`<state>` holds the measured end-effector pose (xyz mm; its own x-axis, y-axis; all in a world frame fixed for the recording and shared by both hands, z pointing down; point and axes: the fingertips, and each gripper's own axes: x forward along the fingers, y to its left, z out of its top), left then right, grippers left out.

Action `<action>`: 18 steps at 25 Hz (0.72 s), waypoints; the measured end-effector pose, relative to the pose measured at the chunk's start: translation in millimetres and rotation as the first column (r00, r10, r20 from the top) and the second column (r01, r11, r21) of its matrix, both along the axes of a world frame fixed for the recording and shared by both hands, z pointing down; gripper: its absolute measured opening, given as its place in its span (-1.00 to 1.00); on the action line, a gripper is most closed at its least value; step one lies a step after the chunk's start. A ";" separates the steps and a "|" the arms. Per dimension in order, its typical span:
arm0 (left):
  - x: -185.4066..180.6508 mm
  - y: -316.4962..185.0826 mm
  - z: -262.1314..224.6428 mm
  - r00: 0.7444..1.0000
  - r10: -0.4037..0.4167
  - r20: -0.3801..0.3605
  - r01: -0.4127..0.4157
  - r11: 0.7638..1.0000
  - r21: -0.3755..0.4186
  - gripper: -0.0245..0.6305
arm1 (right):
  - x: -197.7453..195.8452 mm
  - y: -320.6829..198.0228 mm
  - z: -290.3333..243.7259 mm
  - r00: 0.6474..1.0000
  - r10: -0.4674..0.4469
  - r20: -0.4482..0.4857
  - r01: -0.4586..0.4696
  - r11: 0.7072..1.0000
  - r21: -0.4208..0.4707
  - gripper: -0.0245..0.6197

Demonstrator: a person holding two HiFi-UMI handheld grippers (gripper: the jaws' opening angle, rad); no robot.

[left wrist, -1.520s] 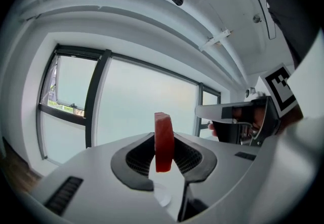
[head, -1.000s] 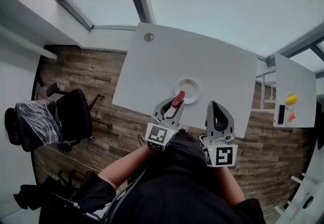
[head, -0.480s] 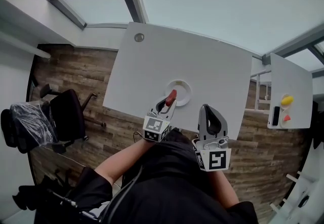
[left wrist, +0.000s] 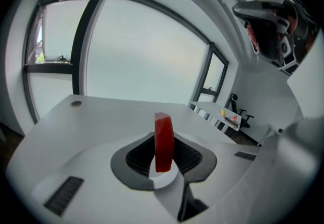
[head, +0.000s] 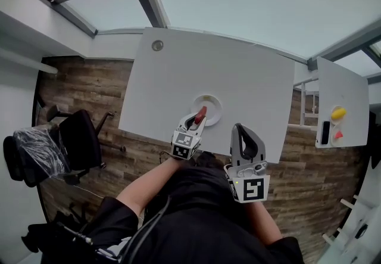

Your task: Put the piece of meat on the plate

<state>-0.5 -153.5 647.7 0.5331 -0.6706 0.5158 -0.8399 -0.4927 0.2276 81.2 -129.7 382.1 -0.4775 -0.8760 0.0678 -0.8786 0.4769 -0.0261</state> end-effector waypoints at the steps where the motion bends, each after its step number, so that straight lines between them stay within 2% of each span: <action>1: 0.5 -0.2 5.5 1.000 0.001 0.000 -0.001 1.000 -0.015 -0.63 | 2.1 -0.5 1.4 1.000 0.004 -0.006 -0.004 1.000 -0.004 -0.91; 4: 6.2 -3.4 20.8 1.000 0.012 -0.007 -0.012 0.998 -0.054 -0.63 | 9.4 -2.4 5.9 1.000 0.020 -0.023 -0.020 1.000 -0.015 -0.91; 8: 13.9 -14.6 35.0 0.998 -0.030 -0.051 0.024 0.994 -0.107 -0.63 | 16.6 -7.9 8.3 0.999 0.043 -0.025 -0.043 0.999 -0.020 -0.91; 18: 31.9 -18.8 83.2 0.998 0.009 -0.069 -0.025 0.975 -0.221 -0.63 | 19.6 -19.2 4.7 0.997 0.065 -0.030 -0.065 0.998 -0.010 -0.91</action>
